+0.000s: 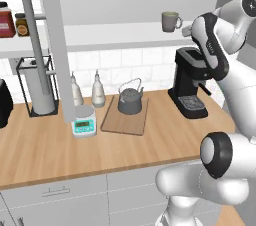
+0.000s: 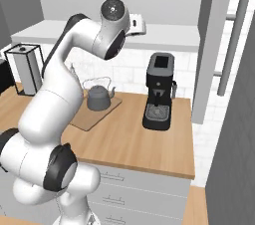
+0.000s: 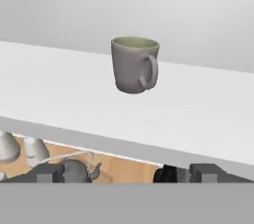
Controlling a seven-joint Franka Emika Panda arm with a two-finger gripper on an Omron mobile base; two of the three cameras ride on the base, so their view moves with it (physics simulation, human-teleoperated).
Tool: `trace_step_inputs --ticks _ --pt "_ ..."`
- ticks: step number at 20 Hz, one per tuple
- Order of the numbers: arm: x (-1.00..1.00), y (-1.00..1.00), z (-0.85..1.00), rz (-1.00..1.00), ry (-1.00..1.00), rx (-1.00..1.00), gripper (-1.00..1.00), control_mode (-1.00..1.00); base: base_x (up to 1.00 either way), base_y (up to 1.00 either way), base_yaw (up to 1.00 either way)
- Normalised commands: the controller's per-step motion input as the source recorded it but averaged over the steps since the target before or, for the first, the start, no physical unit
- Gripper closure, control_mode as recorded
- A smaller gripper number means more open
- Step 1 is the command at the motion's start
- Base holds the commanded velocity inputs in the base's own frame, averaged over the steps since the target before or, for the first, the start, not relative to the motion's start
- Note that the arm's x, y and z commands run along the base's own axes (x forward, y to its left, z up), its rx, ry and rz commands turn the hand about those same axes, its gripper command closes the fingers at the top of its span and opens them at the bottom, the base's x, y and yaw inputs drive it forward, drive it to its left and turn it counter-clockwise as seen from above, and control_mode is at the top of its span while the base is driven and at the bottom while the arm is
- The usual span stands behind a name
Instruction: Pick the kettle from the counter and place it on the tray. Then pick the mug from the cabinet and place it on the tray. Then close the cabinet doors.
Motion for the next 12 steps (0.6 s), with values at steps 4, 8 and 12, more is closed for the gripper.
trace_step_inputs --ticks 4,8,12 --pt "0.34 -0.09 0.1 0.03 0.05 0.0 -1.0 -1.0 0.0 0.0 0.0" --pt "0.3 0.0 -0.02 0.01 -0.1 0.0 -1.0 -1.0 0.0 0.0 0.0" --pt "0.2 0.0 -0.06 0.0 -0.2 0.0 -1.0 -1.0 0.0 0.0 0.0"
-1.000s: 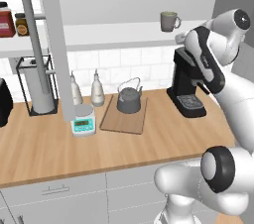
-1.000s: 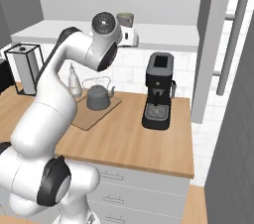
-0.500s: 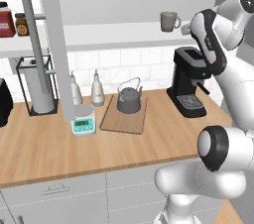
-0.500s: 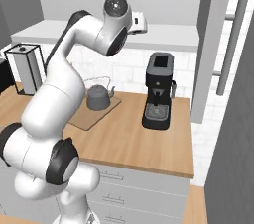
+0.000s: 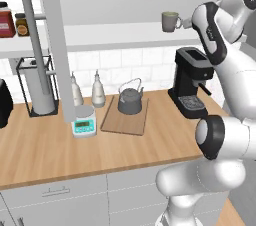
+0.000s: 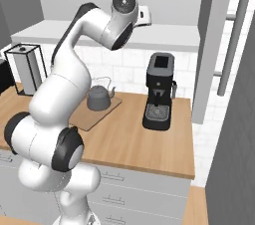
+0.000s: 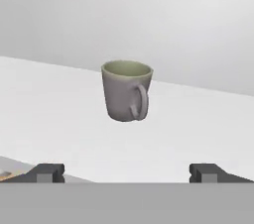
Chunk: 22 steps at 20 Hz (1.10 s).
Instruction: Pick the kettle from the counter and place it on the tray. Then pick the mug from the cabinet and place it on the tray. Then close the cabinet doors.
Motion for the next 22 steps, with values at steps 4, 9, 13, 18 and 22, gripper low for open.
trace_step_inputs --ticks 4,9,13,18,22 --pt "0.16 0.02 -0.16 0.0 -0.12 0.0 -1.0 -1.0 0.0 0.0 0.0" --pt "0.36 0.01 -0.01 0.0 0.0 0.03 -1.0 -1.0 0.0 0.0 0.0" --pt "0.33 0.0 -0.01 0.02 0.0 0.0 -1.0 -1.0 0.0 0.0 0.0" --pt "0.36 0.0 -0.04 0.03 0.0 0.04 -1.0 -1.0 0.0 0.0 0.0" --pt "0.37 0.0 0.0 0.01 0.0 0.07 -1.0 -1.0 0.0 0.0 0.0"
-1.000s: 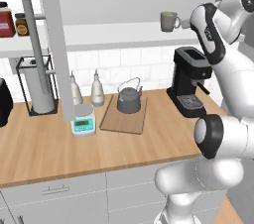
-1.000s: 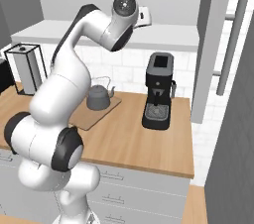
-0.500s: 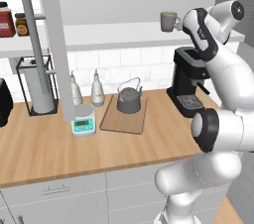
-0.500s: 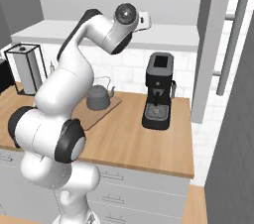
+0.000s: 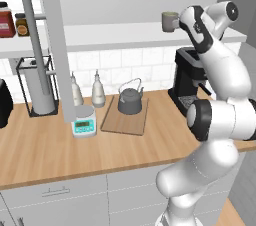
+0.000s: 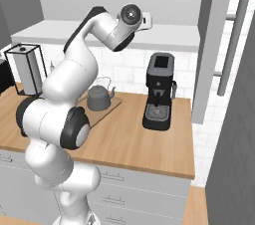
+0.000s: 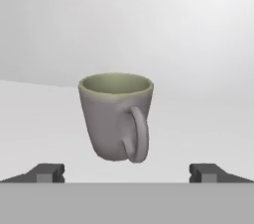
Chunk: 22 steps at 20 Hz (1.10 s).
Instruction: Pick the kettle from the counter and place it on the tray. Then pick the mug from the cabinet and place it on the tray. Then close the cabinet doors.
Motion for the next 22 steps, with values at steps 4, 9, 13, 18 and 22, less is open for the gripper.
trace_step_inputs --ticks 4,9,13,18,22 --pt "0.35 0.0 0.0 0.02 0.0 0.05 -1.0 -1.0 0.0 0.0 0.0" --pt "0.24 0.0 0.0 0.05 0.11 0.03 -1.0 -1.0 0.0 0.0 0.0" --pt "0.12 0.0 0.0 0.1 0.09 0.02 -1.0 -1.0 0.0 0.0 0.0" --pt "0.09 -0.01 0.0 0.12 0.0 0.0 -1.0 -1.0 0.0 0.0 0.0" --pt "0.09 -0.05 0.0 0.11 0.0 0.0 -1.0 -1.0 0.0 0.0 0.0"
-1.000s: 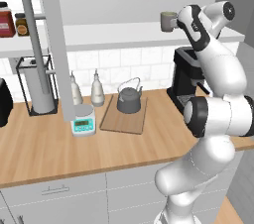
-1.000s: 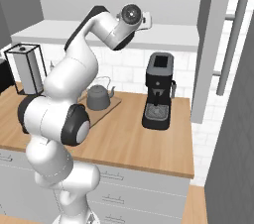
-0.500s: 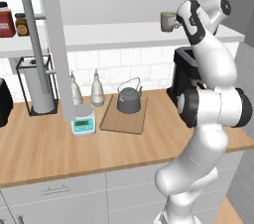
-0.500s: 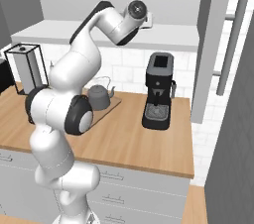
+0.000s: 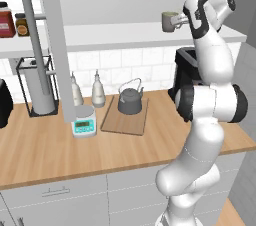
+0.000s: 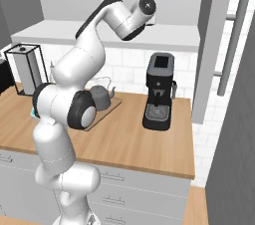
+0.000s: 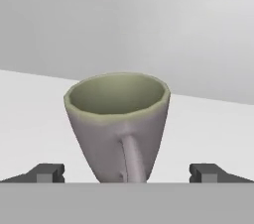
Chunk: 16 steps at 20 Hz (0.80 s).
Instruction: Pick the kettle from the counter and place it on the tray. Then pick the mug from the cabinet and place it on the tray. Then close the cabinet doors.
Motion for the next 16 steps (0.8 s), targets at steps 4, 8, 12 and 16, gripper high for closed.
trace_step_inputs --ticks 4,8,12,16 --pt "0.06 -0.01 0.0 0.09 0.0 0.0 -1.0 -1.0 0.0 0.0 0.0" --pt "0.04 0.0 0.0 0.06 0.0 0.0 -1.0 -1.0 0.0 0.0 0.0" --pt "0.12 0.0 0.0 0.03 0.0 0.0 -1.0 -1.0 0.0 0.0 0.0" --pt "0.03 0.03 -0.02 0.0 0.0 0.0 1.0 -1.0 0.0 0.0 0.0"
